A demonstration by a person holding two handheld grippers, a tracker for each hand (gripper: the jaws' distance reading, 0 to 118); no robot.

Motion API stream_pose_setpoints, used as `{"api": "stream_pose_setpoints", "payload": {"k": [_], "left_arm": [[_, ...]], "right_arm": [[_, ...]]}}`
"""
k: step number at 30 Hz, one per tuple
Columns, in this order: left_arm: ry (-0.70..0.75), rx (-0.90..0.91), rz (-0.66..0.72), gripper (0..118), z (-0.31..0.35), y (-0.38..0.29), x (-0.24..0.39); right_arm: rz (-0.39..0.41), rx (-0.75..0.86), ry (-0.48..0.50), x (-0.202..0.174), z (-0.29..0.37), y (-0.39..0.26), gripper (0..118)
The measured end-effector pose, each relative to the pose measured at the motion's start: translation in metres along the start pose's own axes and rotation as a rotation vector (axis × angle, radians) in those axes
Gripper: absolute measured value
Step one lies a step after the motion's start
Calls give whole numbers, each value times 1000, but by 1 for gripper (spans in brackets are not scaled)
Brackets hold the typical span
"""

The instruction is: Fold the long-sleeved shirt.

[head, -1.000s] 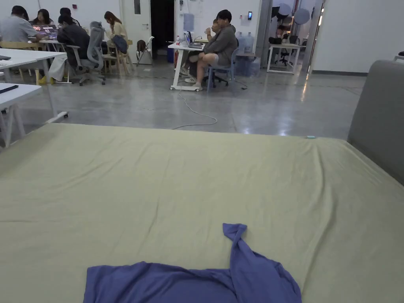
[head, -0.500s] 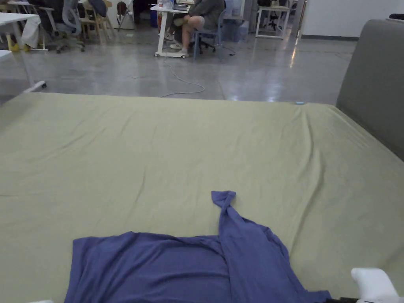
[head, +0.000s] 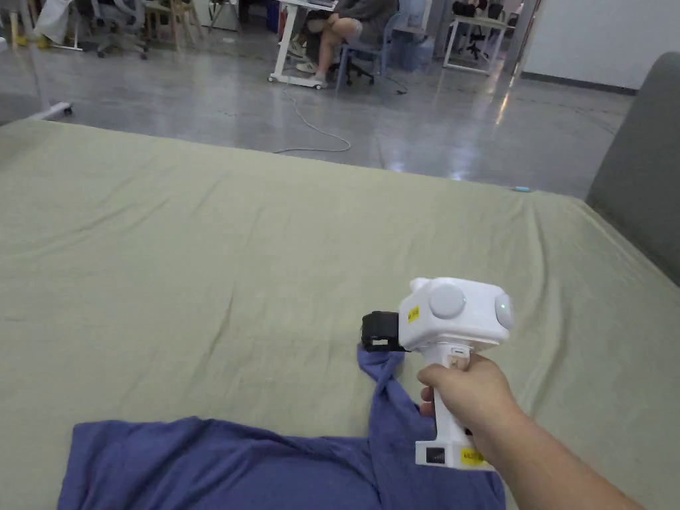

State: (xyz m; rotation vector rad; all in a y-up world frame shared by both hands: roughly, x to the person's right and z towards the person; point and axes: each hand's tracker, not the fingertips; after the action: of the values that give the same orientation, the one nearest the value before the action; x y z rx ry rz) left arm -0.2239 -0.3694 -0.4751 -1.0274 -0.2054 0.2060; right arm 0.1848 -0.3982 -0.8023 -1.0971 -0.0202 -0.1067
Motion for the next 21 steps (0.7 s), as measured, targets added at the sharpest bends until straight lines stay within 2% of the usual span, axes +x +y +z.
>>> {"api": "stream_pose_setpoints", "payload": {"k": [3, 4, 5, 6, 7, 8, 9, 10, 11, 12, 14, 18, 21], "left_arm": [[12, -24, 13, 0, -8, -1, -10], [15, -32, 19, 0, -10, -2, -13], [20, -40, 29, 0, -12, -6, -21], [23, -46, 36, 0, -14, -7, -24], [22, -51, 41, 0, -15, -7, -26], [21, -58, 49, 0, -17, -7, -28], [20, -61, 56, 0, -17, -8, -33], [19, -61, 58, 0, -17, -8, -32], [17, -58, 57, 0, -15, -8, -31], [15, -50, 52, 0, -11, -7, -29], [8, -21, 50, 0, 0, -7, -25], [-19, 17, 55, 0, 20, -11, -16], [-31, 28, 51, 0, 30, -18, -10]], "right_arm": [[-43, -140, -58, -1, -53, 9, 115], [-60, -185, -48, -1, -65, 2, 108], [-81, -247, -37, -2, -74, -4, 92], [-97, -272, -33, -5, -80, -10, 61], [-7, -213, -163, -10, -72, -11, 59], [48, -124, -74, -14, -56, -17, 51], [80, -122, -115, -19, -48, -16, 1], [93, -105, -123, -20, -35, -15, 0], [76, -44, -89, -19, -11, -18, 0], [74, 10, -3, -3, 15, -14, 0], [106, 74, 67, 3, 70, -24, 0], [205, 204, 105, 16, 188, -92, 0], [247, 199, 106, 28, 242, -168, 0]]}}
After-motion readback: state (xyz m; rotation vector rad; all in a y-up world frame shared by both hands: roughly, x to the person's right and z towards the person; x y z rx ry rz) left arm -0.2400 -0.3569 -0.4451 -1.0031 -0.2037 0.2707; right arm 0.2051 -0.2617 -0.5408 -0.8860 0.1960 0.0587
